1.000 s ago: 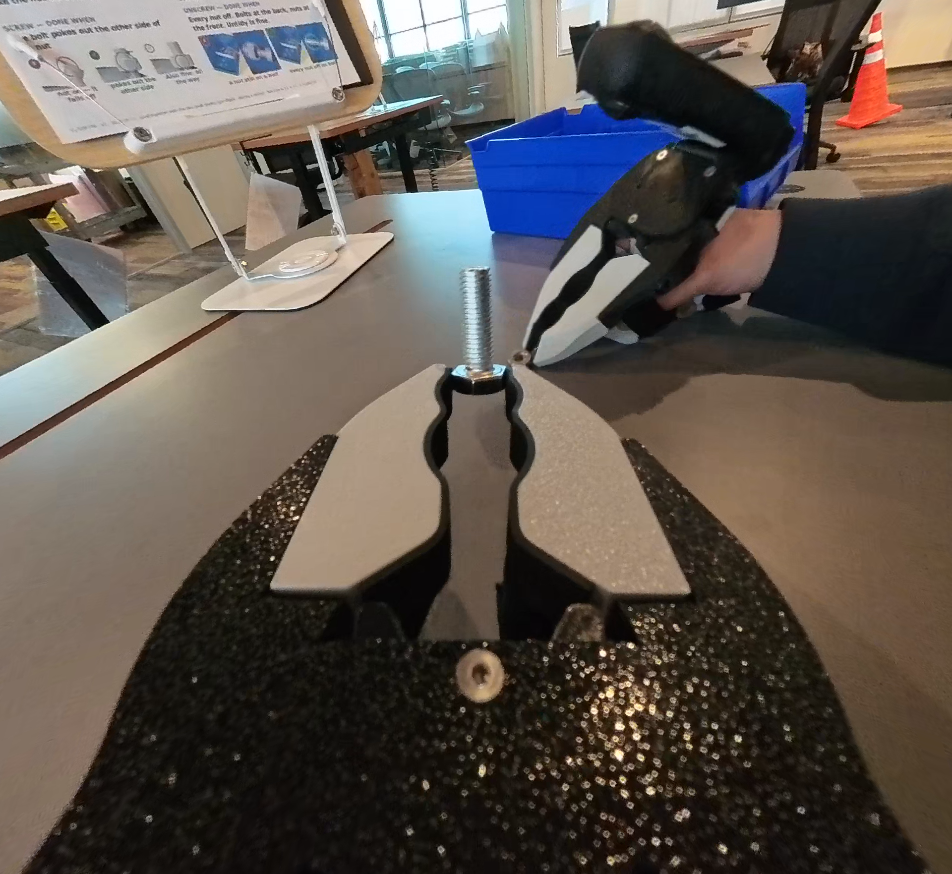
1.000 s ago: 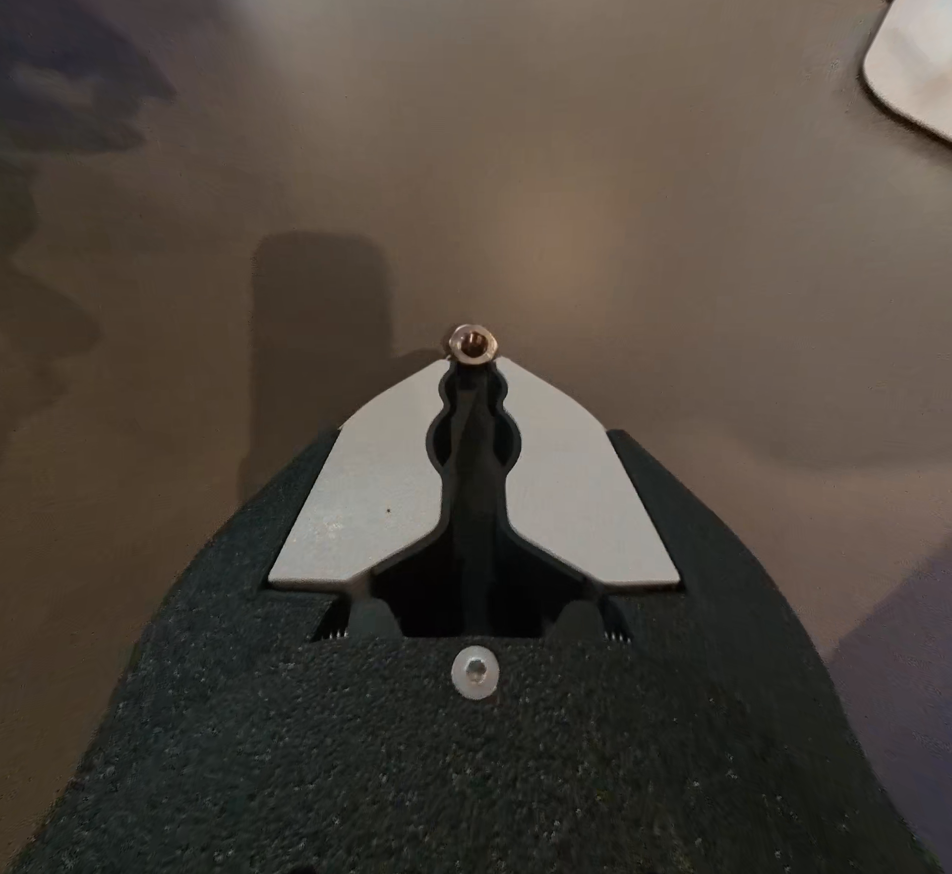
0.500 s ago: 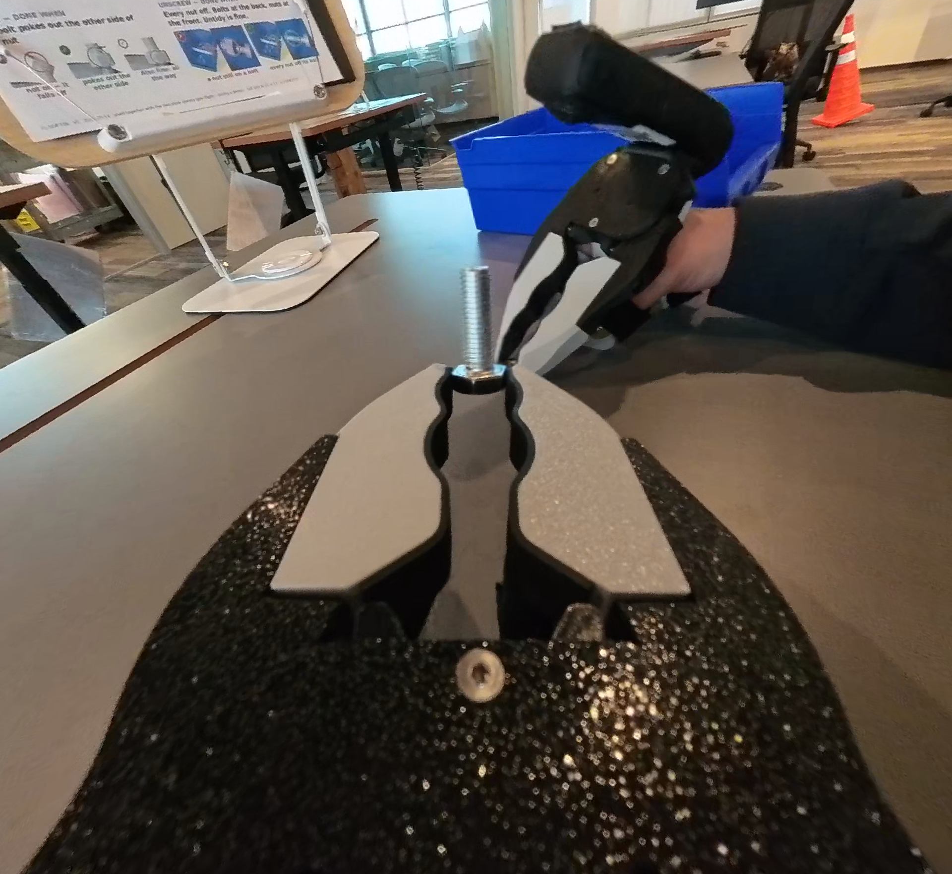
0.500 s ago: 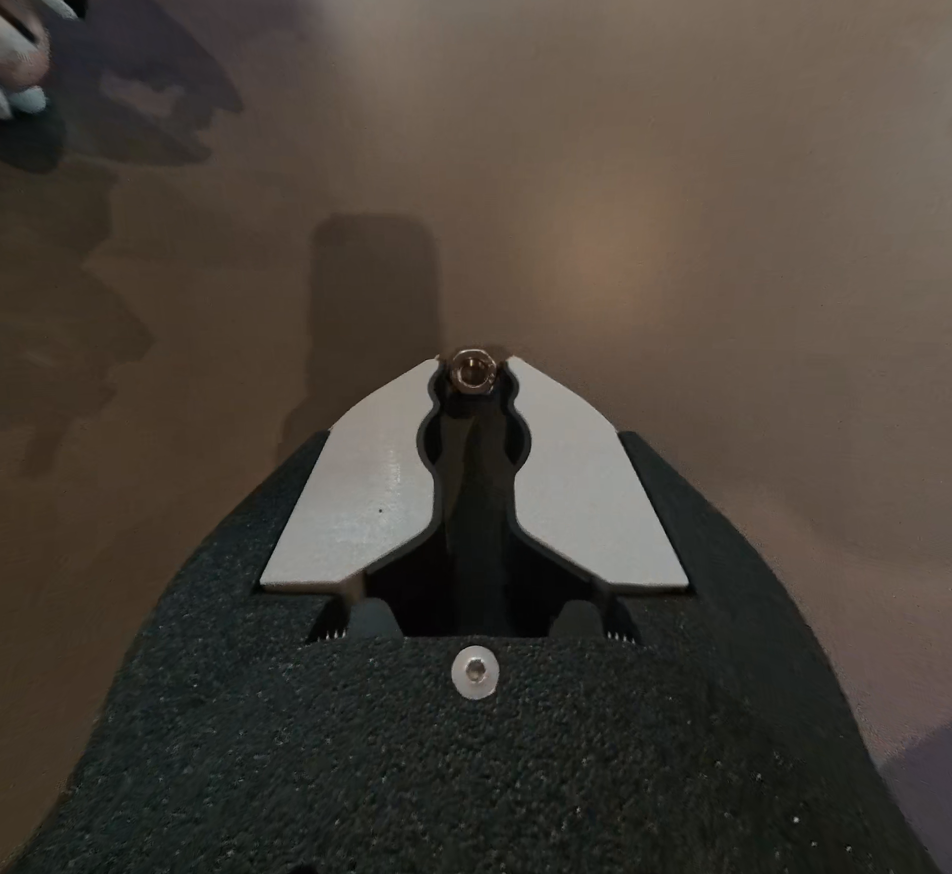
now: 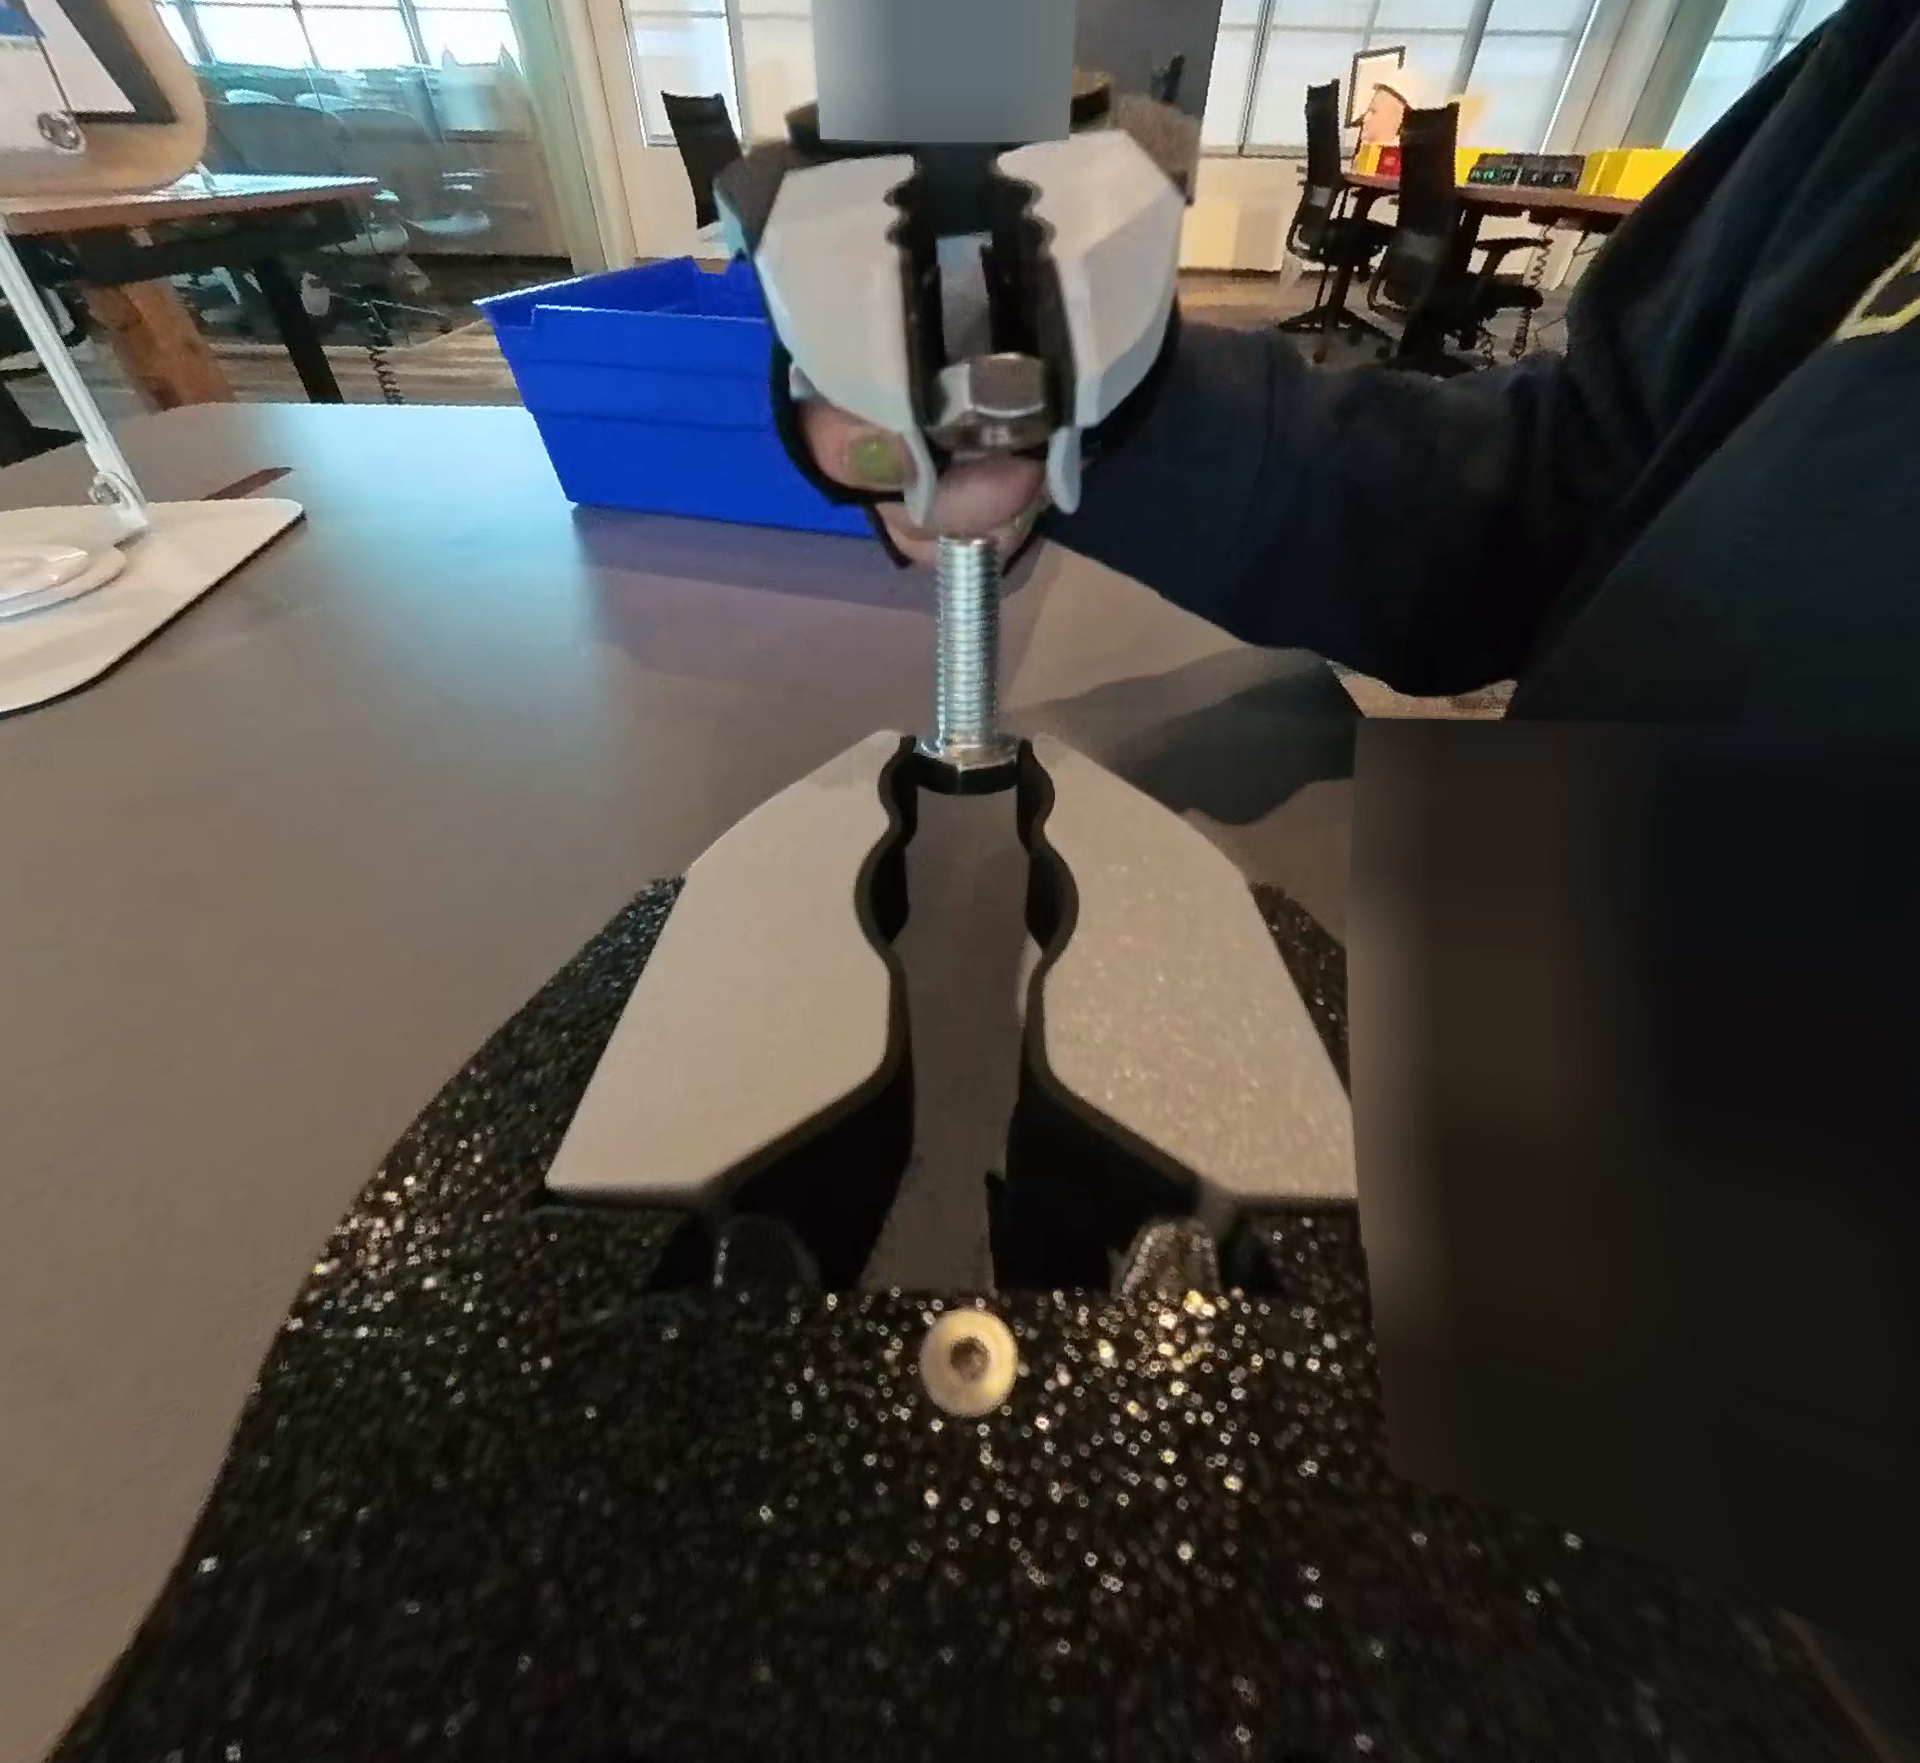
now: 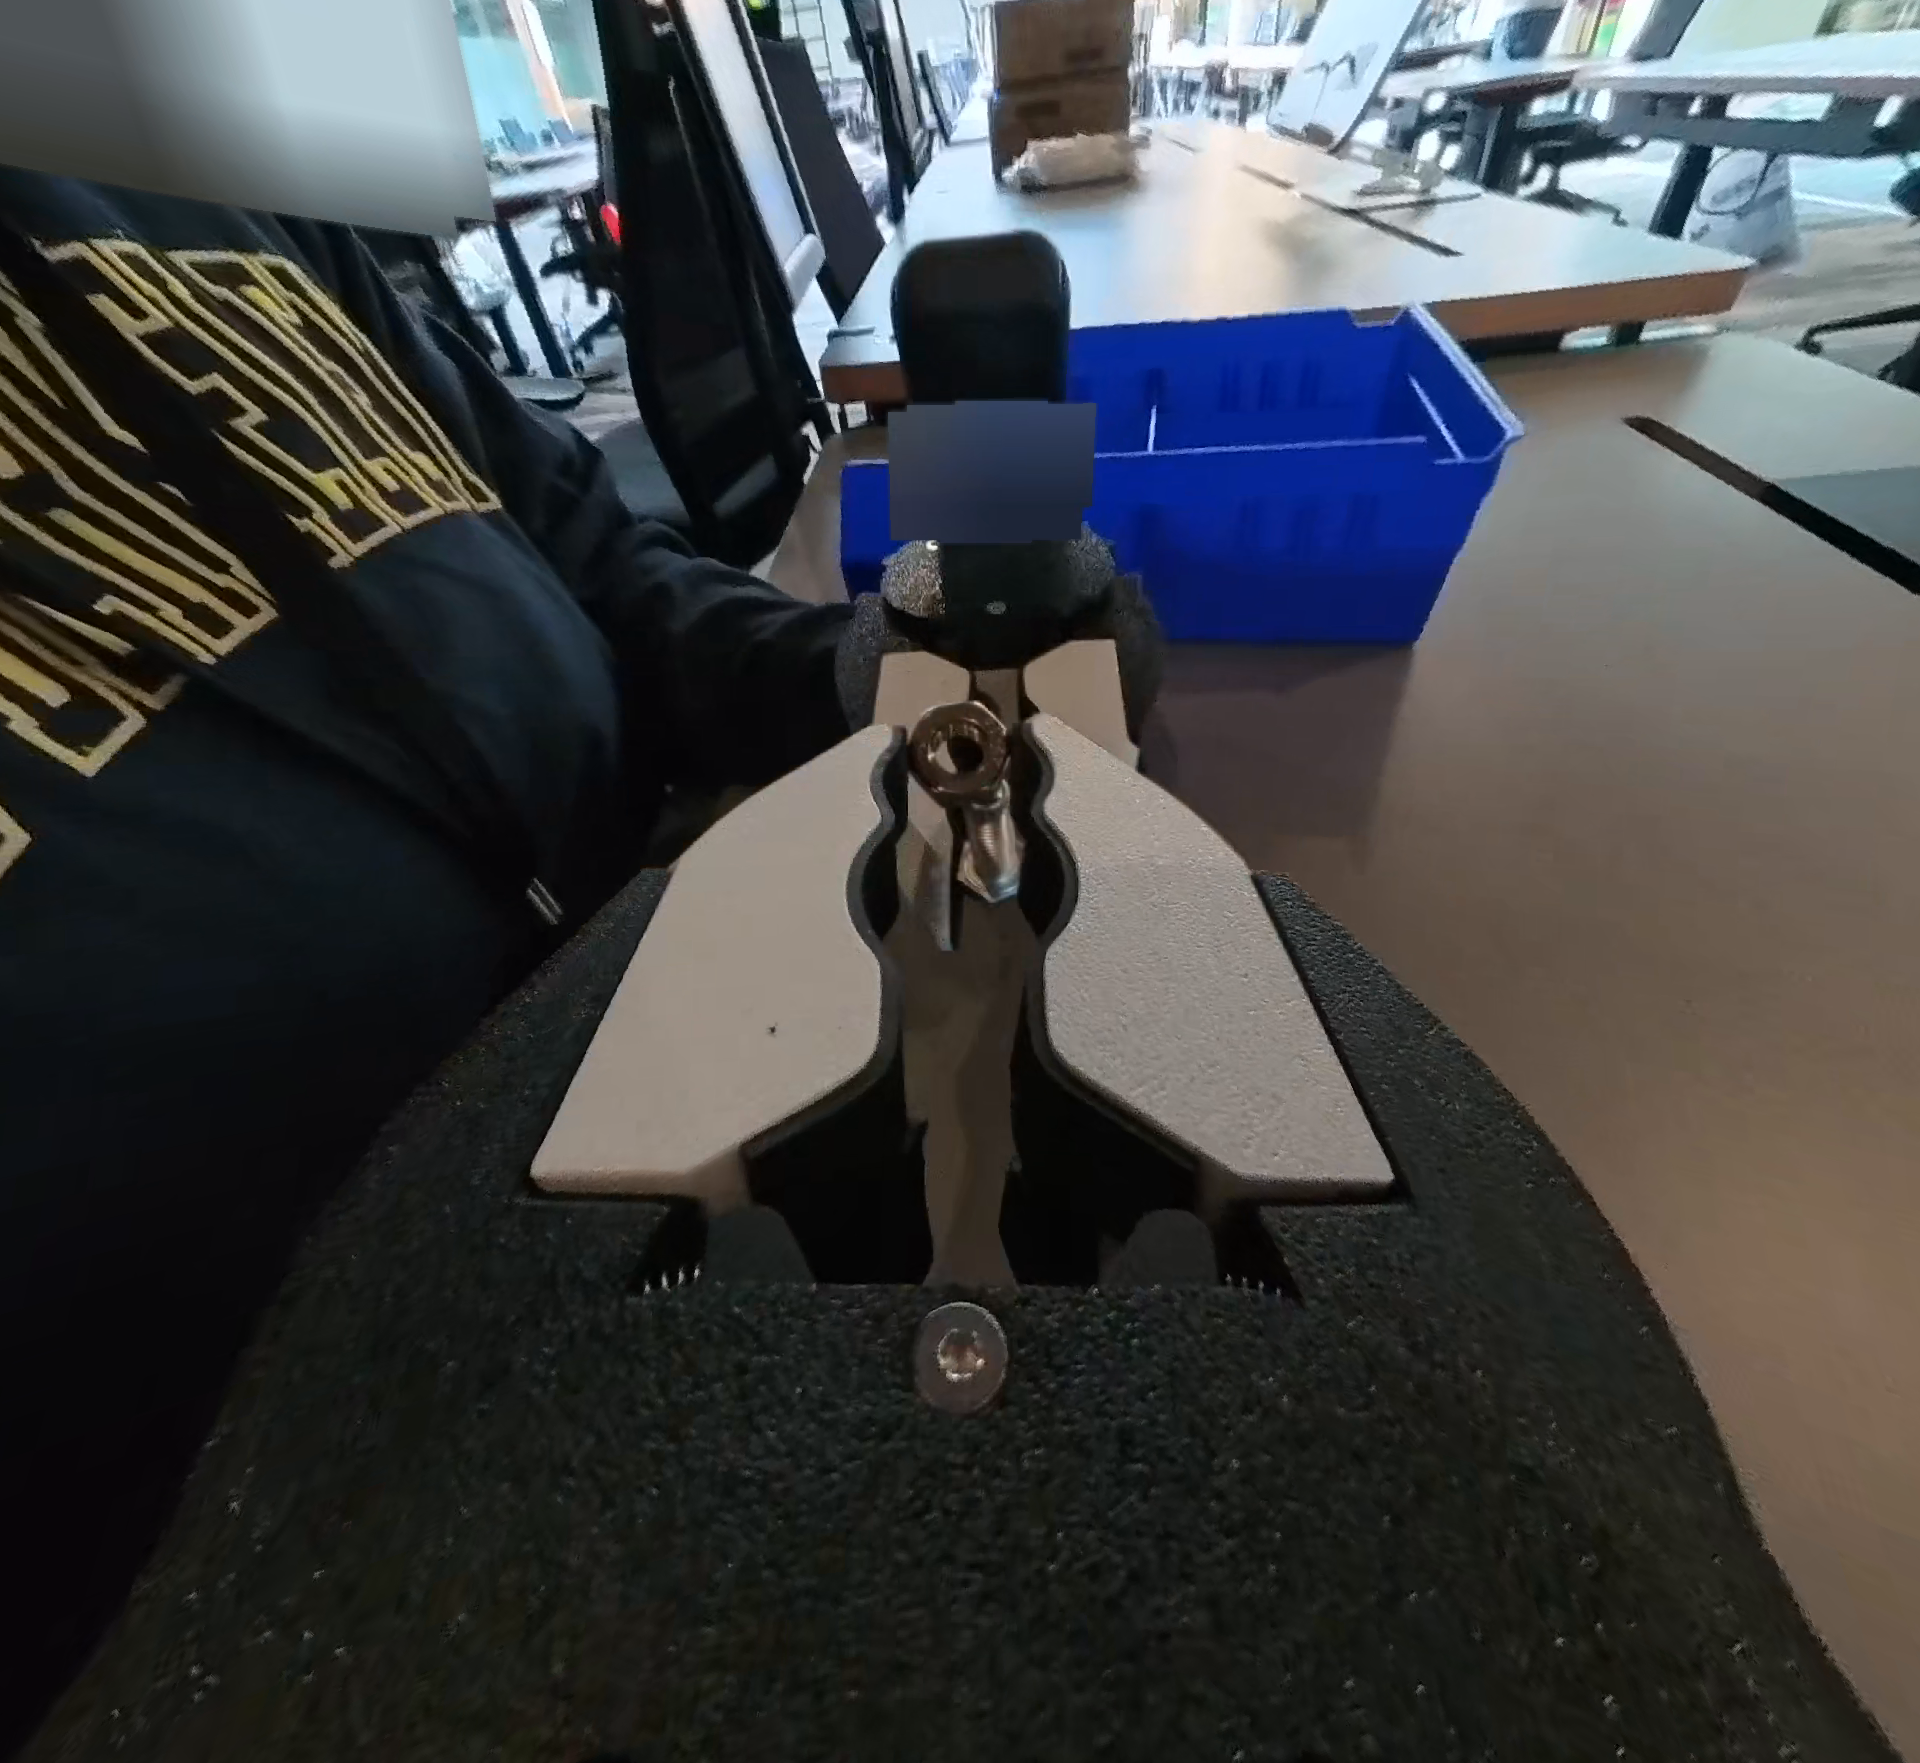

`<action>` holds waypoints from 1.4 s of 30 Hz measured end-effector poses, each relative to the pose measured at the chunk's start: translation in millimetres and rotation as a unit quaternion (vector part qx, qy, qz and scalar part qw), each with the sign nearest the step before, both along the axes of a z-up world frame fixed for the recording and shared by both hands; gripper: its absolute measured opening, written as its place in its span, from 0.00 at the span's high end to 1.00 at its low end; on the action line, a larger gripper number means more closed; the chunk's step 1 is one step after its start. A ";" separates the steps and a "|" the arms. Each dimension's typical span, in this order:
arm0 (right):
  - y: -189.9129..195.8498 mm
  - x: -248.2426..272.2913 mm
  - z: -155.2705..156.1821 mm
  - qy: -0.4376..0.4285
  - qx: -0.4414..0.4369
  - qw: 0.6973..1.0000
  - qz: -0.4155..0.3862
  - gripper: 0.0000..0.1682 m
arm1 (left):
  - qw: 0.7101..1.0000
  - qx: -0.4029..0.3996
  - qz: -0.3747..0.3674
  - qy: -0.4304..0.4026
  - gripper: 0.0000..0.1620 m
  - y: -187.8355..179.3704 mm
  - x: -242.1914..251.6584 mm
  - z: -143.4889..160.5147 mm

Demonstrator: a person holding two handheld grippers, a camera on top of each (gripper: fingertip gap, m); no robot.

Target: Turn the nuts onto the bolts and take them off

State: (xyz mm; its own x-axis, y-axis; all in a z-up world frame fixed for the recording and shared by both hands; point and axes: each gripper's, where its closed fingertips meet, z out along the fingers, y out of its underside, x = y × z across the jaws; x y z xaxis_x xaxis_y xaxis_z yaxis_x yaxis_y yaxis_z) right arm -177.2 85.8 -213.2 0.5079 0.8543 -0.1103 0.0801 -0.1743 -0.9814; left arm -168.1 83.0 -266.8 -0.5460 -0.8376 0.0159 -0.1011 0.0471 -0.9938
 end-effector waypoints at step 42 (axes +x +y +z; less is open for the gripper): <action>55.0 22.8 -22.4 0.061 -0.099 0.895 -0.430 0.89 | 0.962 0.087 0.259 0.027 0.89 56.1 18.9 -10.0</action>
State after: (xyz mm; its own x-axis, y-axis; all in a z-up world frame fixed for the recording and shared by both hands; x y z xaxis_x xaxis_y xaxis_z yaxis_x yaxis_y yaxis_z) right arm -154.4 140.8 -235.6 0.9423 0.1099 -0.3163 -0.2737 -0.2911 -0.9167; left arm -149.2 139.1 -276.8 -0.0571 -0.9896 -0.1319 -0.2060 0.1409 -0.9683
